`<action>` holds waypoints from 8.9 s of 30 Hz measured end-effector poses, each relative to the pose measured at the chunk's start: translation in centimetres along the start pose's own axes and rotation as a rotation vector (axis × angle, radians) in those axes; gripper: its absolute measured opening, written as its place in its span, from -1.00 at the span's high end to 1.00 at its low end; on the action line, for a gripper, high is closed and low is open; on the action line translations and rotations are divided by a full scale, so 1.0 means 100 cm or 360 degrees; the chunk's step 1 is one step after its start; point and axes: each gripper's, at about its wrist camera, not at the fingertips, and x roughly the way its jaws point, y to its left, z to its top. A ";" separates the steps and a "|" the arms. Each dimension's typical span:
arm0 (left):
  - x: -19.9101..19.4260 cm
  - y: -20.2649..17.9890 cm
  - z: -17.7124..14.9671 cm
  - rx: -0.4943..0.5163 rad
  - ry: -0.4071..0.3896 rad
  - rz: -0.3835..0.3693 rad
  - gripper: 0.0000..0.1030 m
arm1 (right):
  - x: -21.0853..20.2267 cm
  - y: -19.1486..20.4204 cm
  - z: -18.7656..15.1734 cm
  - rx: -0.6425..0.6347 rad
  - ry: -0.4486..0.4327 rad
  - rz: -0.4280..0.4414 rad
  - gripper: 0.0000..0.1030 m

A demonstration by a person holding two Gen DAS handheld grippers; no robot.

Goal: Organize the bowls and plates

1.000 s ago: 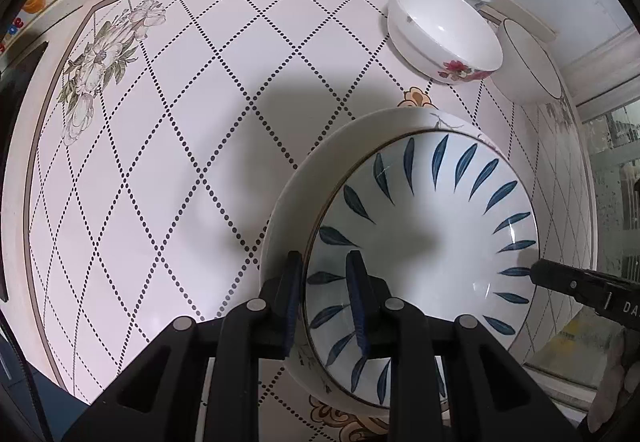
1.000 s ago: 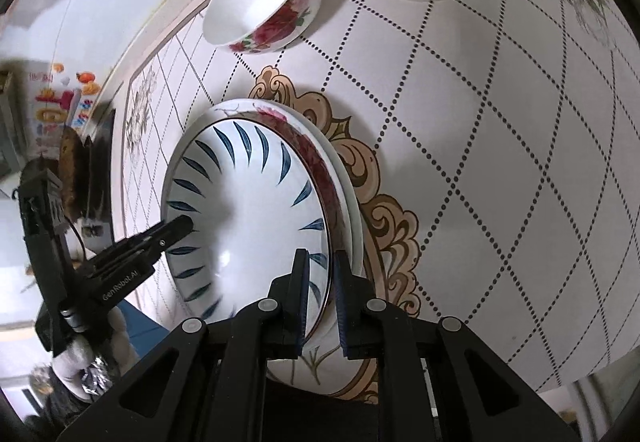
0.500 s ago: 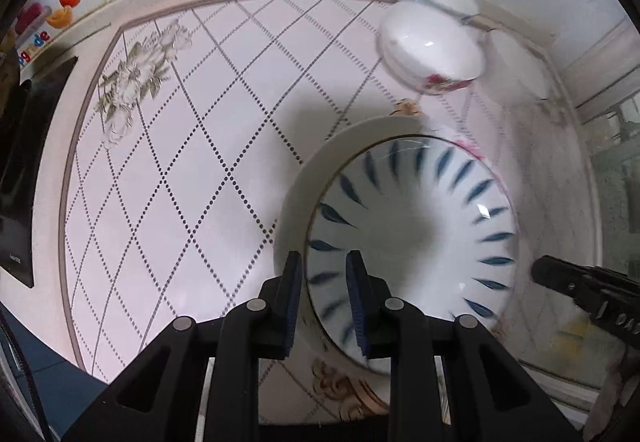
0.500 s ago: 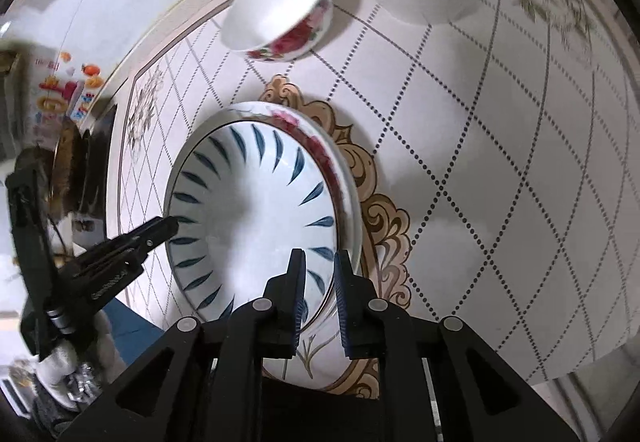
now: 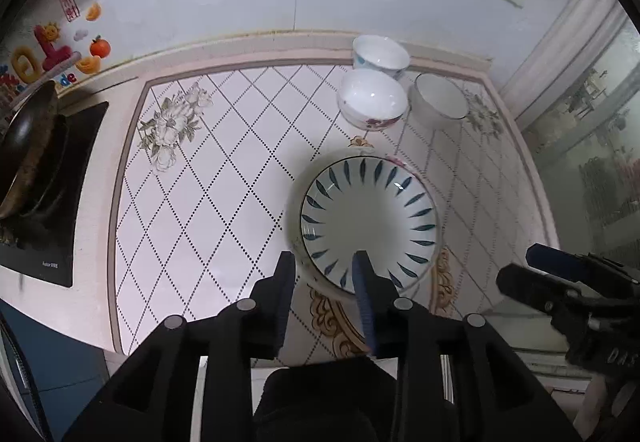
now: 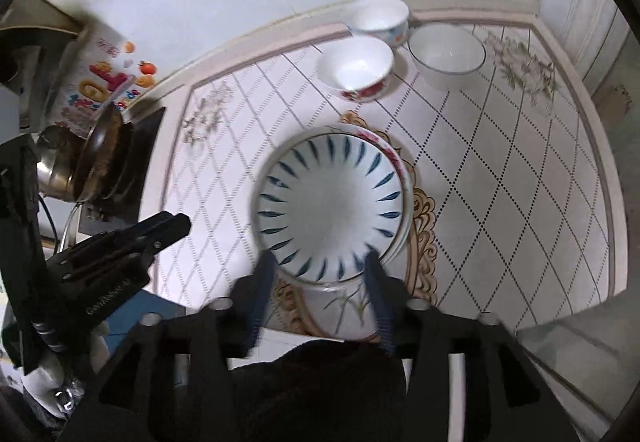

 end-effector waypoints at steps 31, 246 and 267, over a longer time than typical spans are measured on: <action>0.030 -0.029 0.069 -0.0230 -0.0142 0.0161 -0.52 | -0.004 -0.065 0.054 0.0102 -0.0064 0.0080 -0.65; 0.164 -0.170 0.162 0.0047 0.0296 -0.0177 0.42 | 0.048 -0.291 0.130 0.0458 0.0144 0.0388 0.09; 0.296 -0.055 0.322 -0.0429 0.0333 -0.0067 0.64 | 0.231 -0.228 0.352 0.0374 0.0198 0.0431 0.32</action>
